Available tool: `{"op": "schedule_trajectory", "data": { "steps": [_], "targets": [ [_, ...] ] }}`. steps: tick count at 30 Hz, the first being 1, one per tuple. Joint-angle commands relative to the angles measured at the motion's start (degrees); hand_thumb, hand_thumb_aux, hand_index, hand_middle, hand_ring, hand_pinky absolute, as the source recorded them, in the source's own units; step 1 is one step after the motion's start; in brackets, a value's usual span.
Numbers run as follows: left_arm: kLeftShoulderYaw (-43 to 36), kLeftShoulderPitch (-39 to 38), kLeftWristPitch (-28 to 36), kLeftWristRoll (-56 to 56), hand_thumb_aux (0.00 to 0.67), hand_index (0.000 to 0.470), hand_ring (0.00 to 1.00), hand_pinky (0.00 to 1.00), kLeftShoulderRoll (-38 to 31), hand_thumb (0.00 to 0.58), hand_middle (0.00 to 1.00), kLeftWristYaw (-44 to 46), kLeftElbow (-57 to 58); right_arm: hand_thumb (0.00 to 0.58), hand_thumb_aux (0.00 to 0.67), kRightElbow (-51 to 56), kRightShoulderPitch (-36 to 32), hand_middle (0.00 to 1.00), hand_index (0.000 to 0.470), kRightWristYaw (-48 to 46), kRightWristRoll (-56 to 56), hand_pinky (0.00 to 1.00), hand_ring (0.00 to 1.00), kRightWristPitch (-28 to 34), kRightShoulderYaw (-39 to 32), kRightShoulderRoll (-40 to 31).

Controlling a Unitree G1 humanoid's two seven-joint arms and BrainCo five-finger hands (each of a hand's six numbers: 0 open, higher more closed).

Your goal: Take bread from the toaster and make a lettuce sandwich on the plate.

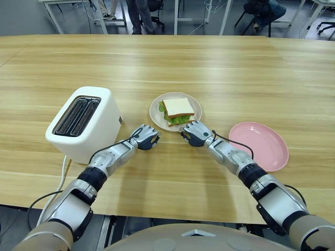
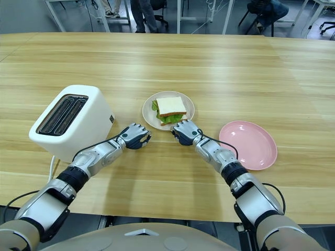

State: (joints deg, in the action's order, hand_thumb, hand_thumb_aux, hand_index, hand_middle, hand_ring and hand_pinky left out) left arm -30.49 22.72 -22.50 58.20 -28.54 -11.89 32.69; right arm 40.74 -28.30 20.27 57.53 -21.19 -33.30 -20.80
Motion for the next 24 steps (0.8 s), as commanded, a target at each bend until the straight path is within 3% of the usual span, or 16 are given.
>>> {"op": "schedule_trajectory", "data": {
  "steps": [1, 2, 3, 4, 5, 6, 13, 18, 24],
  "targets": [
    [2.26, -5.8, -1.39, -4.75, 0.628, 0.431, 0.71, 0.71, -2.35, 0.578, 0.71, 0.56, -8.55, 0.58, 0.67, -7.59, 5.33, 1.0, 0.46, -3.1, -5.03, 1.0, 1.0, -3.73, 0.89, -2.32],
    [3.73, -7.94, -1.89, -7.28, 0.468, 0.321, 0.4, 0.4, -2.75, 0.527, 0.4, 0.92, -11.62, 0.58, 0.67, -10.25, 7.44, 1.0, 0.46, -4.42, -8.29, 1.0, 1.0, -5.2, 2.03, -2.7],
    [5.39, -10.21, -2.47, -10.18, 0.468, 0.321, 0.4, 0.4, -2.99, 0.527, 0.4, 1.44, -14.6, 0.58, 0.67, -13.35, 9.66, 1.0, 0.46, -5.91, -11.74, 1.0, 1.0, -6.52, 3.25, -3.11],
    [7.37, -12.75, -2.96, -13.63, 0.0, 0.0, 0.0, 0.0, -3.02, 0.0, 0.0, 1.86, -17.77, 0.58, 0.67, -16.98, 12.25, 0.99, 0.46, -7.82, -16.16, 0.99, 0.99, -8.26, 4.56, -3.55],
    [9.38, -15.13, -3.49, -17.36, 0.0, 0.0, 0.0, 0.0, -2.72, 0.0, 0.0, 2.33, -20.55, 0.316, 0.218, -20.59, 14.88, 0.55, 0.15, -9.49, -20.94, 0.55, 0.55, -9.69, 6.09, -3.56],
    [11.18, -17.38, -4.09, -21.72, 0.0, 0.0, 0.0, 0.0, -2.04, 0.0, 0.0, 3.17, -22.93, 0.0, 0.0, -23.9, 17.4, 0.02, 0.0, -11.51, -25.84, 0.02, 0.02, -10.76, 7.37, -3.41],
    [16.36, -30.53, -9.81, -51.73, 0.0, 0.0, 0.0, 0.0, 7.95, 0.0, 0.0, 8.61, -37.18, 0.0, 0.0, -43.1, 35.27, 0.0, 0.0, -22.18, -59.02, 0.0, 0.0, -11.76, 13.12, 0.73],
    [16.47, -38.21, -14.44, -62.14, 0.0, 0.0, 0.0, 0.0, 13.33, 0.0, 0.0, 11.82, -41.56, 0.0, 0.0, -42.61, 42.17, 0.0, 0.0, -25.16, -65.4, 0.0, 0.0, -16.71, 16.68, 3.71],
    [16.76, -44.18, -17.63, -65.05, 0.0, 0.0, 0.0, 0.0, 13.82, 0.0, 0.0, 17.1, -41.02, 0.0, 0.0, -39.16, 47.72, 0.0, 0.0, -28.37, -65.24, 0.0, 0.0, -23.39, 19.14, 6.3]
  ]
}}
